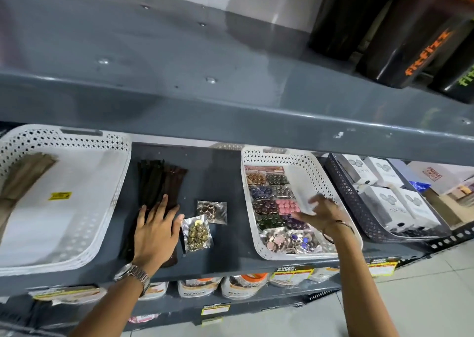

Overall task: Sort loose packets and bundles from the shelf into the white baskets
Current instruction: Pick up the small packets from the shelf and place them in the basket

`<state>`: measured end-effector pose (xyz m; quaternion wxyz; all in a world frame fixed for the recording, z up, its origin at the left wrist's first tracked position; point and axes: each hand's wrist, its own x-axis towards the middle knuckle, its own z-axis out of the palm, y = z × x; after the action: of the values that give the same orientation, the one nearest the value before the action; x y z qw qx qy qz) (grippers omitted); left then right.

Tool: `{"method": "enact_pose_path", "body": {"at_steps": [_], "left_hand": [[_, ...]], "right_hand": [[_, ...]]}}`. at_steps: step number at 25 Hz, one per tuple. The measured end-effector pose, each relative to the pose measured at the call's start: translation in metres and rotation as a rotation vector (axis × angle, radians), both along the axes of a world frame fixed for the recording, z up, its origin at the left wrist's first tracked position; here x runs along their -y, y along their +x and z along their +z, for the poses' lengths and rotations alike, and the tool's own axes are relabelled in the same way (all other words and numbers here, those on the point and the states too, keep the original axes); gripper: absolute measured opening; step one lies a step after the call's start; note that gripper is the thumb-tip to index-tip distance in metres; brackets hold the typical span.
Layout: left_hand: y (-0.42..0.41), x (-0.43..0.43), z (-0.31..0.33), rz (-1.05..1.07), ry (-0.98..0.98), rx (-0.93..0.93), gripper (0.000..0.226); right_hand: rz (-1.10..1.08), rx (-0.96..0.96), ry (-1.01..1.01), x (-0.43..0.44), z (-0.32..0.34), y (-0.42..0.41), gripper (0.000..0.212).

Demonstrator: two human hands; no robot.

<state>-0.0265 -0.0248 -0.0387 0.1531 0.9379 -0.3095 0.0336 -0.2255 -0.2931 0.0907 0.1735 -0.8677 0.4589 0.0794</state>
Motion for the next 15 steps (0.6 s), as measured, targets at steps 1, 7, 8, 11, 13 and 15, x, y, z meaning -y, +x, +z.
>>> {"method": "enact_pose_path", "body": {"at_steps": [1,7,8,11,13,15], "left_hand": [[0.000,0.000,0.001,0.008,-0.001,-0.005,0.075],[0.000,-0.004,0.002,0.003,-0.007,-0.044,0.070],[0.001,-0.004,0.001,0.004,-0.012,-0.044,0.069],[0.004,-0.002,-0.002,0.000,-0.015,-0.045,0.066],[0.004,-0.003,-0.003,-0.007,-0.006,-0.042,0.064],[0.004,-0.004,-0.003,-0.009,-0.011,-0.019,0.064]], "right_hand": [[0.088,0.177,-0.033,-0.017,0.005,0.023,0.060],[0.356,-0.044,0.110,-0.096,-0.053,0.150,0.041],[0.335,-0.080,0.076,-0.096,-0.061,0.158,0.045],[0.298,0.029,0.100,-0.091,-0.065,0.170,0.031],[0.304,0.202,0.182,-0.088,-0.050,0.167,0.007],[0.228,0.449,0.268,-0.075,-0.024,0.154,0.009]]}}
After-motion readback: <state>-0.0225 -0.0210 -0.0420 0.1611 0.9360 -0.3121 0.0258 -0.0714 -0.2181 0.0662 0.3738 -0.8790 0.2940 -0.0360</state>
